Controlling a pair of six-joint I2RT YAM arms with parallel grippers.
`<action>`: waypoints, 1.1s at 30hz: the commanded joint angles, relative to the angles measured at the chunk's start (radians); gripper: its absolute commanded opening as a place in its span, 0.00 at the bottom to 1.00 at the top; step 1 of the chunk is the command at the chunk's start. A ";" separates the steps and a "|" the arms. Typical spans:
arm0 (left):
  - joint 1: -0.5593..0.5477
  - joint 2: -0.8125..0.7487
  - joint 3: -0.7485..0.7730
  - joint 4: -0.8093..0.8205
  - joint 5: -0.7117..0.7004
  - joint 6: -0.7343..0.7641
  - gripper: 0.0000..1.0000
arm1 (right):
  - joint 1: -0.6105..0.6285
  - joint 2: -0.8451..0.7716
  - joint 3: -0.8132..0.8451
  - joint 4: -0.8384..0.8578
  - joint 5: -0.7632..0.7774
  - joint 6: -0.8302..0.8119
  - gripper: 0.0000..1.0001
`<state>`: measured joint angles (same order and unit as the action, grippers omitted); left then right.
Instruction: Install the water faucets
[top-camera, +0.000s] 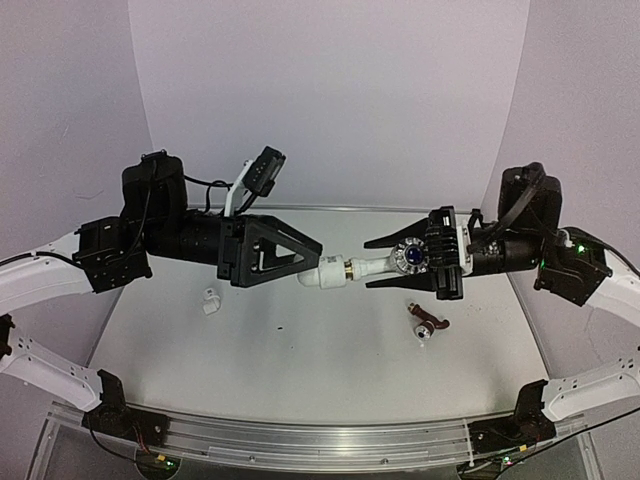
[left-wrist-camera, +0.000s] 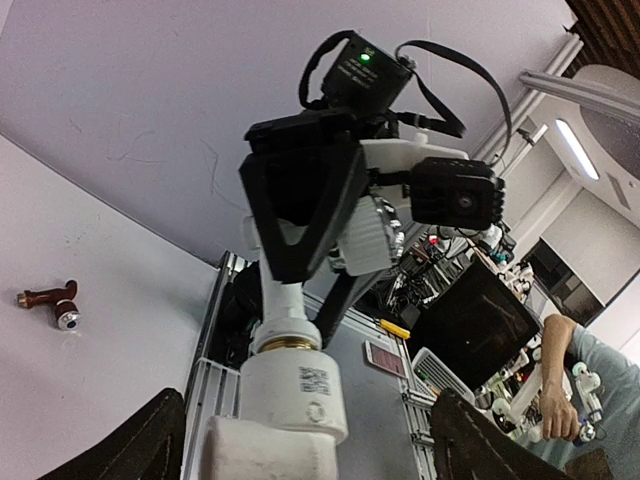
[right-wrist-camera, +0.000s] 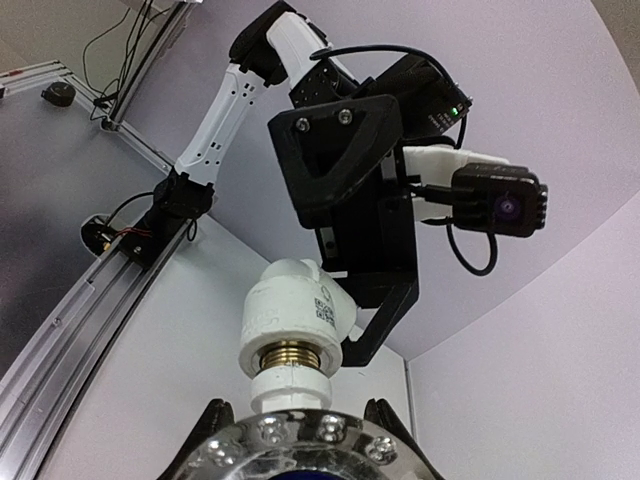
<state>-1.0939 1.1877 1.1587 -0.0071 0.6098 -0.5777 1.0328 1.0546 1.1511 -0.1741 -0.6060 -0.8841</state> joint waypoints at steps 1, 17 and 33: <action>0.003 -0.018 0.032 0.099 0.096 0.043 0.80 | 0.005 0.005 0.012 0.051 0.016 0.082 0.00; -0.003 0.006 0.090 -0.042 0.198 0.126 0.62 | 0.005 0.048 0.045 0.044 0.114 0.224 0.00; -0.006 -0.043 0.098 -0.143 0.095 0.135 0.80 | 0.005 0.041 0.041 0.037 0.100 0.194 0.00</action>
<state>-1.0969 1.2003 1.2217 -0.1337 0.7780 -0.4541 1.0386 1.1385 1.1824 -0.1967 -0.4576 -0.6464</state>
